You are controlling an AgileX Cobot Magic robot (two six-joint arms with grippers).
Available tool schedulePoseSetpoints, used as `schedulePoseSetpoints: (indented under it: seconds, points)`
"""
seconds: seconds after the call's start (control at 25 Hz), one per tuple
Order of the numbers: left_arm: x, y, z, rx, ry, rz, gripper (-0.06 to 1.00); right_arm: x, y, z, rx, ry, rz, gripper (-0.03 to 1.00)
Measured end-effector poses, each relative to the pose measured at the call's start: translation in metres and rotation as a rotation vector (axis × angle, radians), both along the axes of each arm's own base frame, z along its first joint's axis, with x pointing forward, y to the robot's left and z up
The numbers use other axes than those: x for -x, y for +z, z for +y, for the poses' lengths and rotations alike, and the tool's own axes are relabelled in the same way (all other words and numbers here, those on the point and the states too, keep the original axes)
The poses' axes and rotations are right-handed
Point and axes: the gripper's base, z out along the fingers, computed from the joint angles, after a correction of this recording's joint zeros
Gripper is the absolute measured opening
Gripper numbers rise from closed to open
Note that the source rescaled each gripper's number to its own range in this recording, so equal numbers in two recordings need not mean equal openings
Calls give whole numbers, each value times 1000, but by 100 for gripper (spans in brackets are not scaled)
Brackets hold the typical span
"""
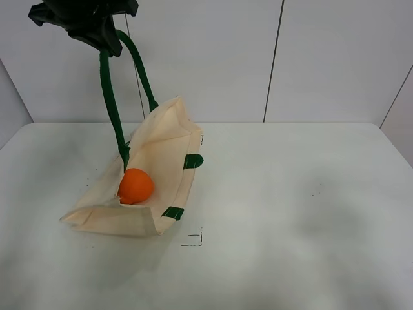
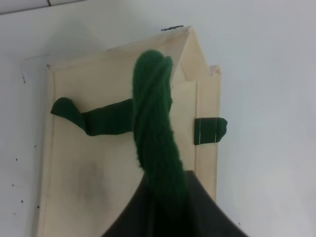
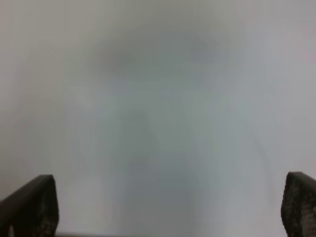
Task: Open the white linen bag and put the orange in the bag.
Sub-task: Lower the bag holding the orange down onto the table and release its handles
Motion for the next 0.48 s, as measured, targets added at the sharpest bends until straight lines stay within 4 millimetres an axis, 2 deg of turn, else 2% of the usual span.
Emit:
schedulePoseSetpoints:
  seconds: [0.24, 0.48]
  points:
    - [0, 0, 0, 1, 0, 0, 0, 41, 5, -3, -8, -2, -270, 100]
    - [-2, -2, -1, 0, -1, 7, 0, 47, 5, -4, 0, 0, -307, 100]
